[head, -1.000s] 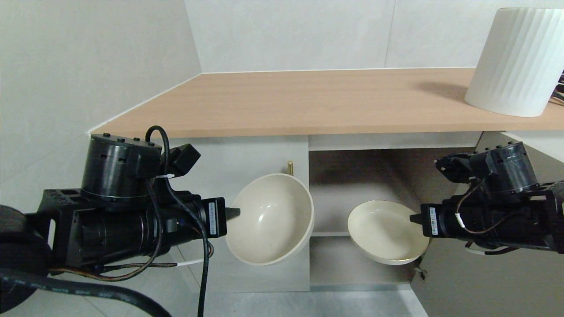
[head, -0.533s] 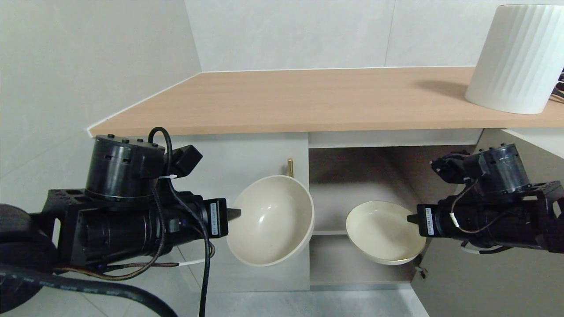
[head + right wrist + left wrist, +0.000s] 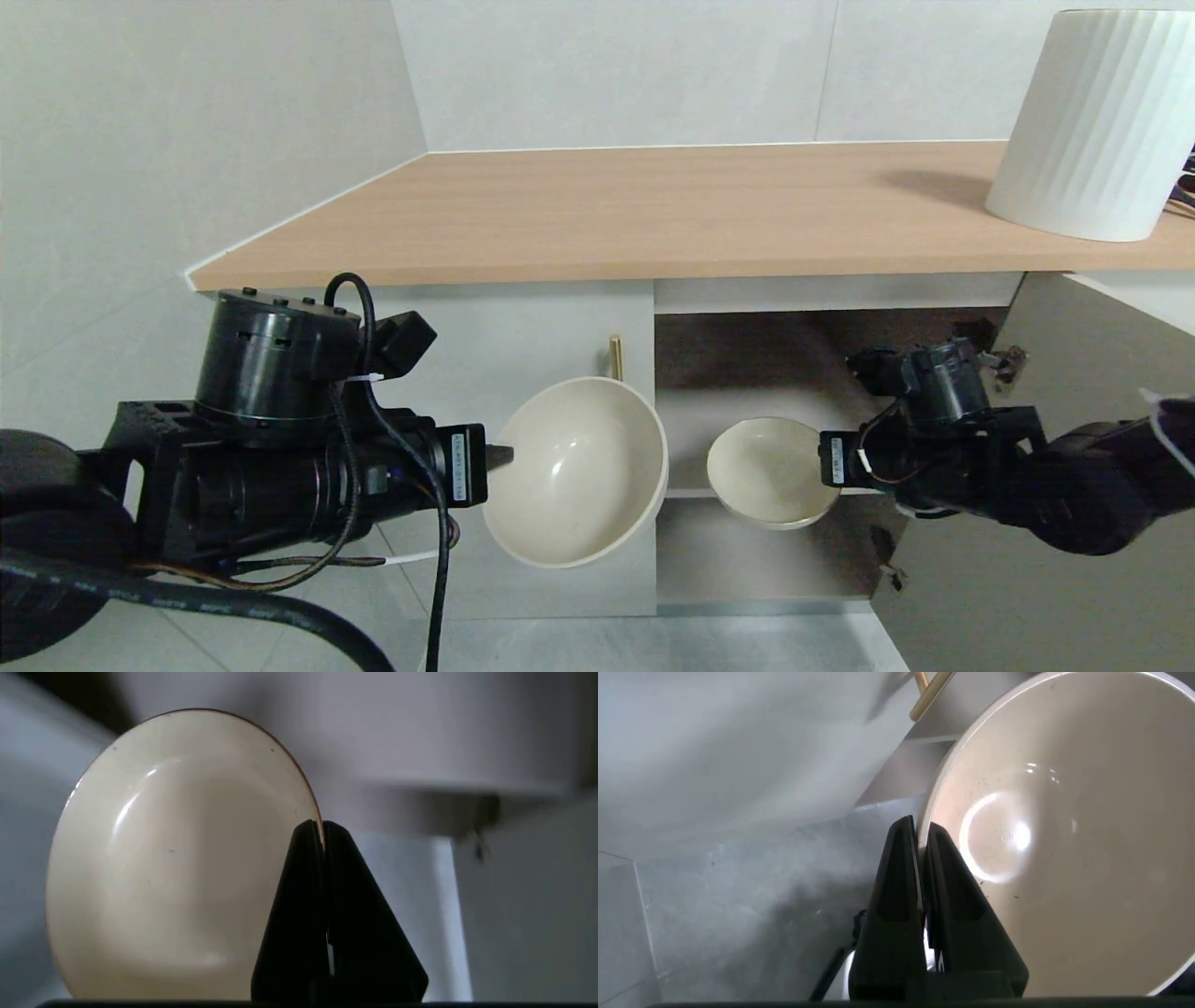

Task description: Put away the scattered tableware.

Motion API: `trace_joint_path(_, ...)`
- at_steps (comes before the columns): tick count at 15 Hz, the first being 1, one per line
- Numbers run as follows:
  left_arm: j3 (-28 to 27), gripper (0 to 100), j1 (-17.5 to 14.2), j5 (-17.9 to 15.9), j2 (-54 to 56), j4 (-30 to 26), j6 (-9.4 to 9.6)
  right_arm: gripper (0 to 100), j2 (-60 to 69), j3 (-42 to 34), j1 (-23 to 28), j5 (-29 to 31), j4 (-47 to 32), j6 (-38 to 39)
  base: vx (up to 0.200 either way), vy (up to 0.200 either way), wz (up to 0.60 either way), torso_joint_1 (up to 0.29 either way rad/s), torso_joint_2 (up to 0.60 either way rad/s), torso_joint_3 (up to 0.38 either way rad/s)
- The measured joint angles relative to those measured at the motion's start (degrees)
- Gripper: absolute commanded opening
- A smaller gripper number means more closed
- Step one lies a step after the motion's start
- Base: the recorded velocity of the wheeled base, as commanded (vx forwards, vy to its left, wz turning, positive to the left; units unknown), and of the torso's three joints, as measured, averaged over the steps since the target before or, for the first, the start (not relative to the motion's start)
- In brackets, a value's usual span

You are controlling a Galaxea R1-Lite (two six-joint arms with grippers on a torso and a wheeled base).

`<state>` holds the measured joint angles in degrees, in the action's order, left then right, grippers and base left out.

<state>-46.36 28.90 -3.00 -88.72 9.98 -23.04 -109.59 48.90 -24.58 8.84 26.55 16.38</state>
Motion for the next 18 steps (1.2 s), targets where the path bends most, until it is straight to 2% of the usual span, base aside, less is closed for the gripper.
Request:
trace_joint_path(1,0.1,0,0.0,0.0,-0.3,-1.6,2.05,0,-2.9,0.6,-0.1,0.2,3.0,-0.2,0.000,0.000,0.00,0.000,0.00,0.000)
trace_joint_path(3,0.2,0,0.0,0.1,-0.8,-3.0,3.04,0,-7.9,2.5,-0.3,1.1,6.1,0.0,0.000,0.000,0.00,0.000,0.00,0.000)
trace_joint_path(8,0.4,0,0.6,0.1,-2.3,-3.1,3.12,0,-18.6,6.8,1.5,4.5,12.6,2.7,0.000,0.000,0.00,0.000,0.00,0.000)
trace_joint_path(15,0.8,0,2.1,0.3,-4.3,-3.3,3.12,0,-27.5,14.8,4.8,9.2,12.6,4.2,0.000,0.000,0.00,0.000,0.00,0.000)
trace_joint_path(18,0.9,0,2.2,0.4,-4.7,-3.3,3.10,0,-29.0,16.5,5.5,9.4,12.4,4.6,0.000,0.000,0.00,0.000,0.00,0.000)
